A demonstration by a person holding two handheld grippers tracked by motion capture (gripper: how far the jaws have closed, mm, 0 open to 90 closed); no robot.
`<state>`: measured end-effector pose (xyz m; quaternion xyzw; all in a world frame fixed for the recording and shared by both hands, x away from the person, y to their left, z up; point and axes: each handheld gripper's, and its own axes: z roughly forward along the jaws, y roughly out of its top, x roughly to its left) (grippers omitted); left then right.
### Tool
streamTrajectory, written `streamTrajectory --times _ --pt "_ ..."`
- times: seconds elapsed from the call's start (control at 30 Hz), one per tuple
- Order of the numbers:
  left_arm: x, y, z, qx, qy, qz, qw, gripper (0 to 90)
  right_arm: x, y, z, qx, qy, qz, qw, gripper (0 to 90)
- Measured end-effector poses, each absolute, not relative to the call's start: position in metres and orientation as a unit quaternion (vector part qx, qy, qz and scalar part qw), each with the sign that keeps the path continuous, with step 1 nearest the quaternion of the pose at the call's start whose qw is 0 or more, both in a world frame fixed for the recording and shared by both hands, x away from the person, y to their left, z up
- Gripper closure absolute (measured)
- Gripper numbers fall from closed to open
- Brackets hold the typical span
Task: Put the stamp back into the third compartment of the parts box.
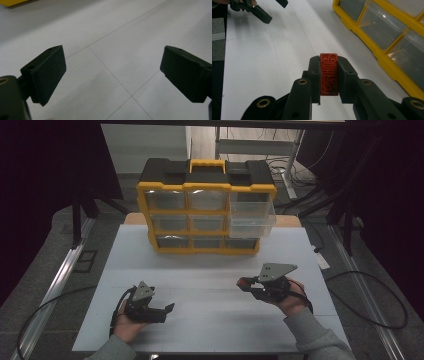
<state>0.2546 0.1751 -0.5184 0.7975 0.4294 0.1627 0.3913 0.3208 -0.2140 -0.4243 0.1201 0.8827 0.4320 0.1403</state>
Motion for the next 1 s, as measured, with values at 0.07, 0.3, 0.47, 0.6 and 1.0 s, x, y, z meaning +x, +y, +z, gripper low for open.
streamTrajectory --times 0.07,0.3,0.47,0.6,1.0 --pt "0.255 0.175 -0.518 0.798 0.429 0.163 0.391 7.1 0.32 -0.215 -0.422 0.12 0.88 0.436 0.144 74.5" --pt "0.255 0.175 -0.518 0.798 0.429 0.163 0.391 7.1 0.319 -0.218 -0.416 0.122 0.874 0.445 0.155 74.5" --pt "0.255 0.175 -0.518 0.798 0.429 0.163 0.391 7.1 0.319 -0.22 -0.413 0.121 0.871 0.448 0.16 74.5" --pt "0.255 0.175 -0.518 0.797 0.429 0.163 0.391 7.1 0.318 -0.222 -0.411 0.122 0.87 0.449 0.165 74.5" --pt "0.255 0.175 -0.518 0.797 0.429 0.162 0.392 7.1 0.316 -0.224 -0.405 0.12 0.865 0.457 0.17 74.5"
